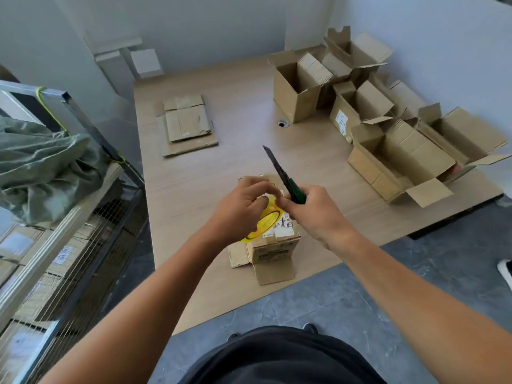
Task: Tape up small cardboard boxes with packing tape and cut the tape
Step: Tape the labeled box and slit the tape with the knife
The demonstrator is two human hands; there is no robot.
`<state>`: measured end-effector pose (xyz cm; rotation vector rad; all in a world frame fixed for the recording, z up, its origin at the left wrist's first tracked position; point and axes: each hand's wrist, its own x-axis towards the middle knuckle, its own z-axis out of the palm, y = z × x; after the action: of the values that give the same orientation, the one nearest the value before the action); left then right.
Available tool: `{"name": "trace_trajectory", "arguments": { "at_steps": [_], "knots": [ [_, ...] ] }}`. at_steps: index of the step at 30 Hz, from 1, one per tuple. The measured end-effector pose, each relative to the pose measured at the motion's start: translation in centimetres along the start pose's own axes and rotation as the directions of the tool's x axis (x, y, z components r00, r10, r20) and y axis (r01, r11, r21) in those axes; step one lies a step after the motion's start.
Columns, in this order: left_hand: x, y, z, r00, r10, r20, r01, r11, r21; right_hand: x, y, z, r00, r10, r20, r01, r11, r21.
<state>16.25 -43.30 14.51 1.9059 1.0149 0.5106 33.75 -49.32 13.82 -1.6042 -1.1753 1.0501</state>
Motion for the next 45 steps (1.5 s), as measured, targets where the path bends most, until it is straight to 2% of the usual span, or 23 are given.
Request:
{"name": "trace_trajectory", "arguments": {
  "at_steps": [2,3,5,7,8,9,10,12,14,16,18,23,26,29,32,34,36,38,40,42,43,45],
  "knots": [
    [-0.5,0.1,1.5,0.999,-0.024,-0.039,0.025,0.999,0.025,0.7,0.3,-1.6,1.000,-0.009,-0.013,0.008,0.999,-0.037],
    [-0.6,0.1,2.2,0.994,-0.094,-0.059,0.088,0.991,-0.097,1.0,0.3,-2.5,1.000,-0.004,-0.006,0.004,1.000,-0.009],
    [-1.2,0.3,2.6,0.970,-0.235,-0.056,0.195,0.898,-0.395,1.4,1.2,-3.5,0.998,0.043,0.036,-0.047,0.990,0.131],
    [-2.4,0.6,2.4,0.983,-0.184,0.008,0.168,0.874,-0.456,0.9,1.4,-2.9,0.991,0.115,0.063,-0.128,0.953,0.275],
    [-2.4,1.0,2.3,0.989,-0.139,0.055,0.149,0.886,-0.439,0.7,1.3,-3.1,0.989,0.126,0.081,-0.145,0.938,0.314],
    [-1.5,1.6,3.3,0.981,-0.193,0.029,0.187,0.885,-0.426,2.5,2.0,-4.6,0.971,0.141,0.195,-0.201,0.922,0.332],
    [-1.1,2.0,3.4,0.972,-0.236,0.018,0.224,0.894,-0.387,3.4,2.1,-5.8,0.957,0.148,0.248,-0.228,0.914,0.334],
    [-1.7,1.9,0.9,0.972,-0.228,0.056,0.235,0.946,-0.224,4.6,2.3,-7.4,0.963,0.218,0.158,-0.266,0.858,0.438],
    [-1.7,1.4,-2.4,0.945,-0.296,0.142,0.291,0.955,0.051,6.4,2.6,-9.2,0.973,0.230,0.030,-0.211,0.826,0.523],
    [-0.6,0.9,-5.4,0.897,-0.394,0.201,0.318,0.890,0.327,7.8,3.2,-9.2,0.982,0.186,0.031,-0.179,0.872,0.456],
    [1.7,-0.2,-7.7,0.872,-0.444,0.206,0.301,0.817,0.492,8.8,4.5,-7.3,0.969,0.239,0.065,-0.244,0.877,0.413],
    [9.0,-5.2,-10.0,0.878,-0.442,0.182,0.273,0.776,0.569,12.2,7.4,-3.3,0.886,0.458,-0.070,-0.406,0.839,0.362],
    [11.2,-9.3,-9.2,0.832,-0.495,0.249,0.323,0.799,0.507,13.8,9.5,-1.8,0.841,0.532,-0.101,-0.482,0.820,0.309],
    [12.1,-13.1,-8.2,0.839,-0.496,0.222,0.380,0.828,0.413,15.5,11.0,-0.3,0.810,0.573,-0.125,-0.534,0.809,0.244],
    [12.0,-15.5,-6.7,0.863,-0.465,0.195,0.448,0.885,0.128,16.7,11.7,0.2,0.797,0.592,-0.117,-0.575,0.804,0.155],
    [11.8,-16.4,-5.6,0.872,-0.454,0.185,0.458,0.889,0.022,17.0,11.1,-0.3,0.830,0.538,-0.147,-0.555,0.823,-0.121],
    [11.3,-16.9,-4.7,0.880,-0.438,0.182,0.446,0.895,-0.005,16.5,9.7,-1.1,0.883,0.378,-0.277,-0.461,0.810,-0.363],
    [11.0,-17.2,-4.0,0.884,-0.437,0.169,0.452,0.890,-0.065,15.2,7.0,-0.6,0.909,0.272,-0.315,-0.373,0.869,-0.325],
    [10.8,-17.3,-3.9,0.886,-0.440,0.145,0.456,0.884,-0.104,13.7,4.0,2.1,0.964,0.200,-0.172,-0.254,0.884,-0.392],
    [10.5,-17.1,-4.2,0.900,-0.419,0.123,0.427,0.903,-0.046,12.4,2.3,5.9,0.985,0.167,0.044,-0.110,0.803,-0.586],
    [10.4,-17.0,-4.5,0.910,-0.399,0.112,0.402,0.915,-0.005,12.0,2.0,7.8,0.974,0.202,0.106,-0.084,0.752,-0.654],
    [10.0,-17.1,-4.9,0.924,-0.368,0.100,0.363,0.930,0.064,11.4,2.1,10.1,0.951,0.285,0.121,-0.120,0.702,-0.702]
  ]
}}
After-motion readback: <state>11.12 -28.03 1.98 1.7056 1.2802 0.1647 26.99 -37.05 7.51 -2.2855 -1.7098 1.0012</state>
